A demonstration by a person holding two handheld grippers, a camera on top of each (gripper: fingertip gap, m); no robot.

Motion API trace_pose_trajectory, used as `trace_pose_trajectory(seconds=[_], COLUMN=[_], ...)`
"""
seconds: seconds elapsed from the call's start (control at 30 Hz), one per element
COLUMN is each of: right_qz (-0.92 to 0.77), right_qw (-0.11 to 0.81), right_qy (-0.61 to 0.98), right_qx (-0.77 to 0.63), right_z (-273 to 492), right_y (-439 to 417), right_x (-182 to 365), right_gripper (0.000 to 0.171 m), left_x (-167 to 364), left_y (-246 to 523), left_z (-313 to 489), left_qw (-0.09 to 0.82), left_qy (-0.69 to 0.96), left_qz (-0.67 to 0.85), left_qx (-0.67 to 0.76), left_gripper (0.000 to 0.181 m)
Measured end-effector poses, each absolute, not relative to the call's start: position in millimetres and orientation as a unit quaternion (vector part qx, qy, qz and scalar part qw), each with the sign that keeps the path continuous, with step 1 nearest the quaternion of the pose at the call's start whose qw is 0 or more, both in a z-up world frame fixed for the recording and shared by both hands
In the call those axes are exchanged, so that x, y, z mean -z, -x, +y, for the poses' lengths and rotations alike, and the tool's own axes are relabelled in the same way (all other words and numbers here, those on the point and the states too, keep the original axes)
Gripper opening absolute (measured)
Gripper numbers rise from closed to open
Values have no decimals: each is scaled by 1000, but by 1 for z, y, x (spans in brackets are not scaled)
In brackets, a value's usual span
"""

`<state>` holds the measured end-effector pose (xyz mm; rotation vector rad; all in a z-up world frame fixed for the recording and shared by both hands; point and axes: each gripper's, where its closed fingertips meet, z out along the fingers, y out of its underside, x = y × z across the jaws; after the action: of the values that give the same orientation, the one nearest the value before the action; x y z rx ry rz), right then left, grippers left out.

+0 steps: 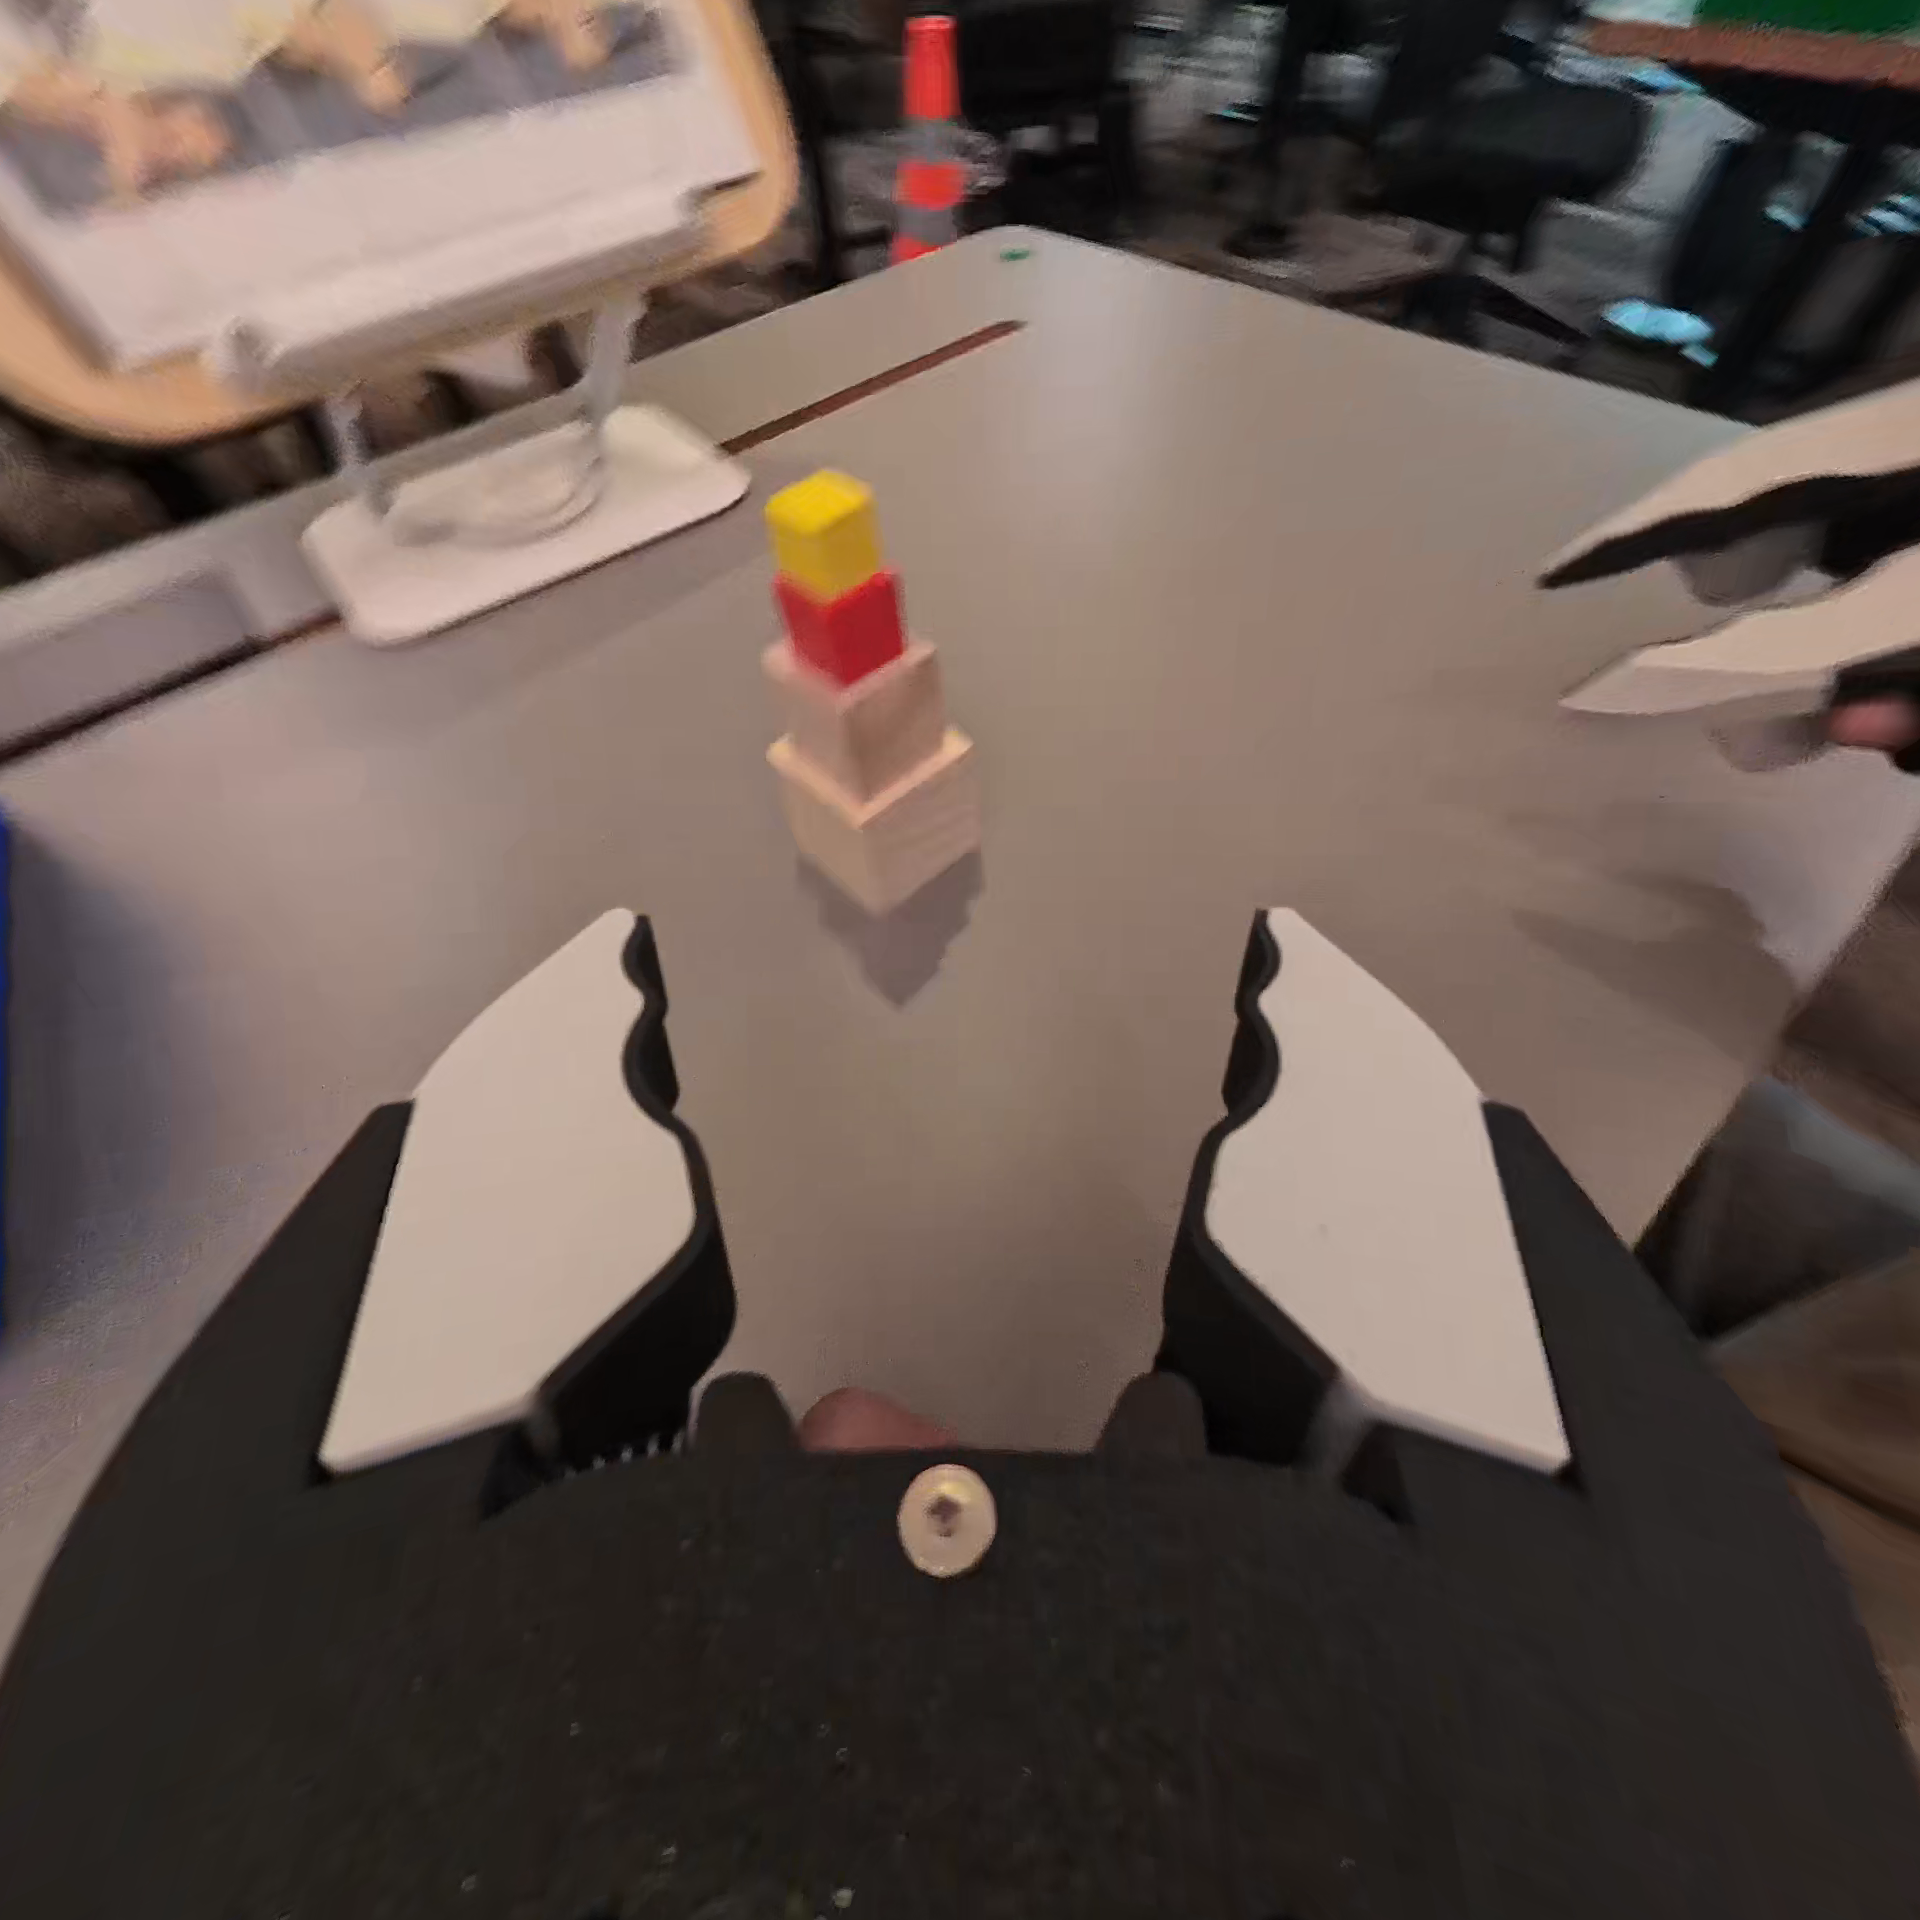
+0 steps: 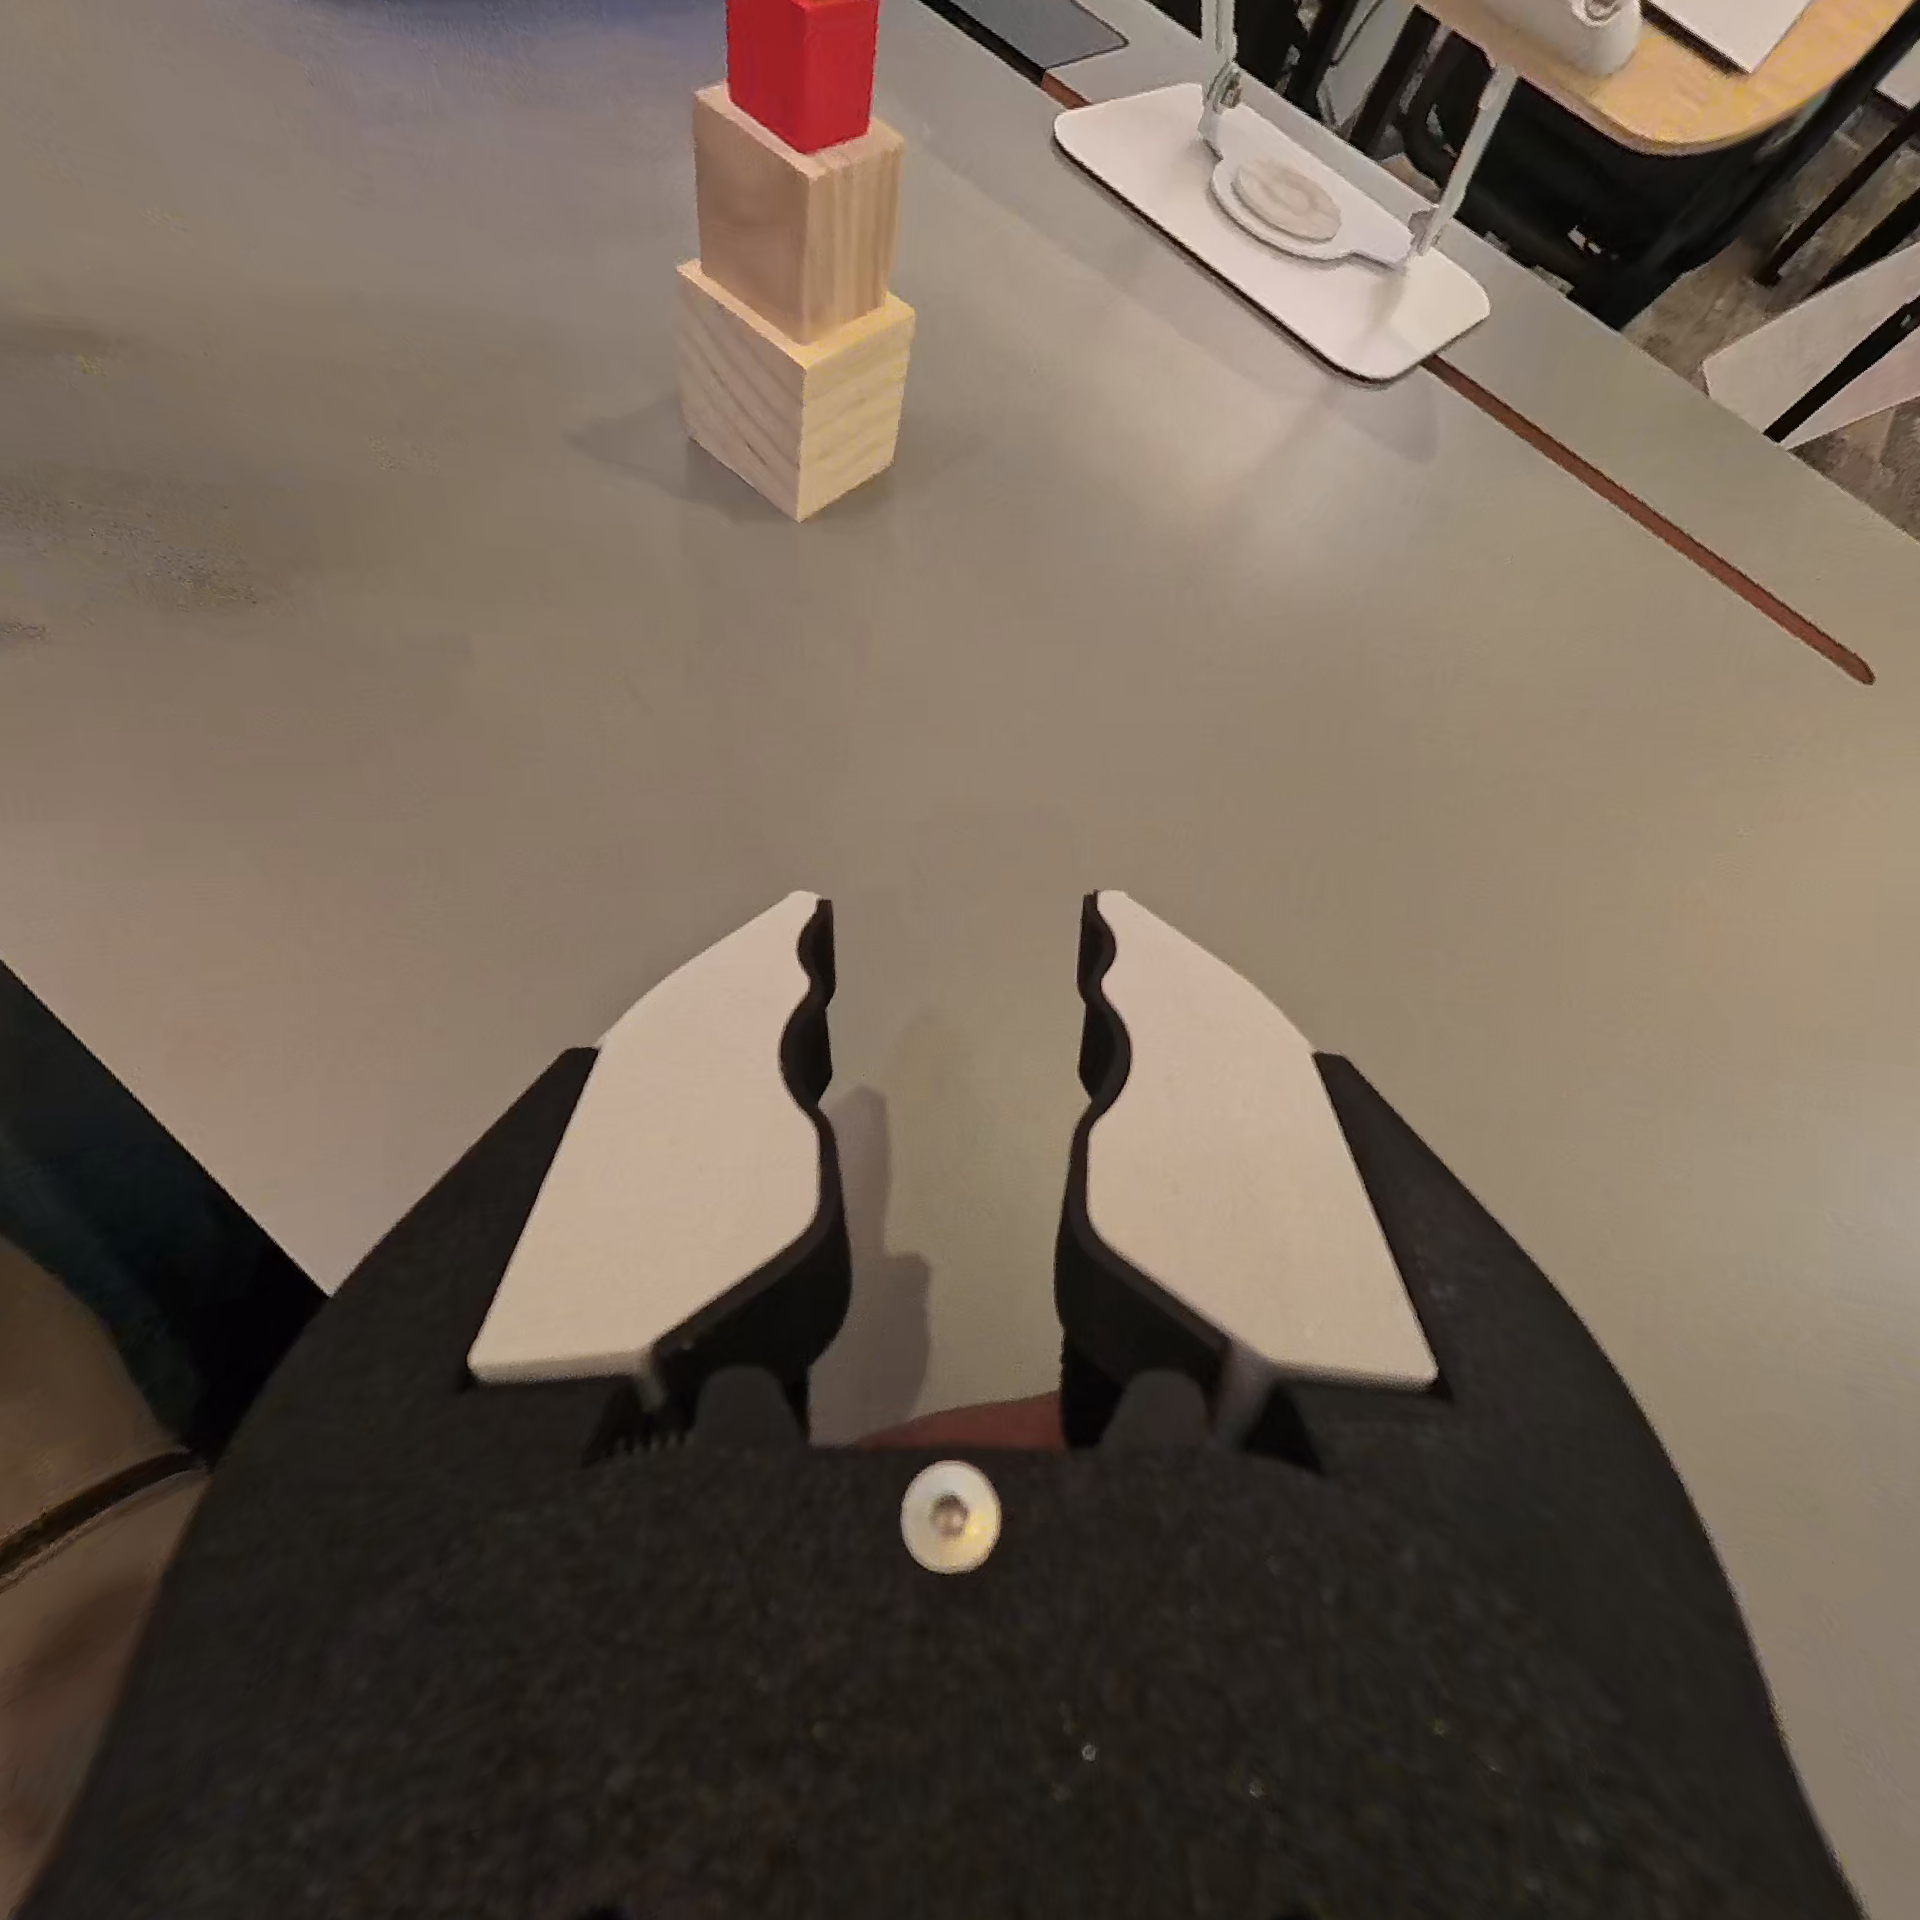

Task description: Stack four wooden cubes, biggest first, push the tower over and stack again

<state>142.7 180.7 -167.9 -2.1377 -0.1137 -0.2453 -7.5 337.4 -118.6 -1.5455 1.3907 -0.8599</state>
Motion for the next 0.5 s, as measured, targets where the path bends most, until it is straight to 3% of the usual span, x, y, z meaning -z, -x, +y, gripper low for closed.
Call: trace_pose_trajectory(seconds=[0.23, 0.4, 0.5], right_qz=[-40, -7, 2], right_qw=[497, 521, 527], right_qy=[866, 854, 850], right_qx=[40, -13, -20], right_z=[209, 219, 217], right_y=[-122, -114, -113], right_x=[164, 163, 167], right_gripper=[45, 45, 44], left_x=[153, 156, 162], left_y=[45, 58, 58], left_z=[344, 340, 342], left_qw=[446, 490, 500], left_qy=[718, 703, 703], left_qz=[378, 365, 375], left_qx=[377, 365, 339], left_gripper=[103, 84, 82])
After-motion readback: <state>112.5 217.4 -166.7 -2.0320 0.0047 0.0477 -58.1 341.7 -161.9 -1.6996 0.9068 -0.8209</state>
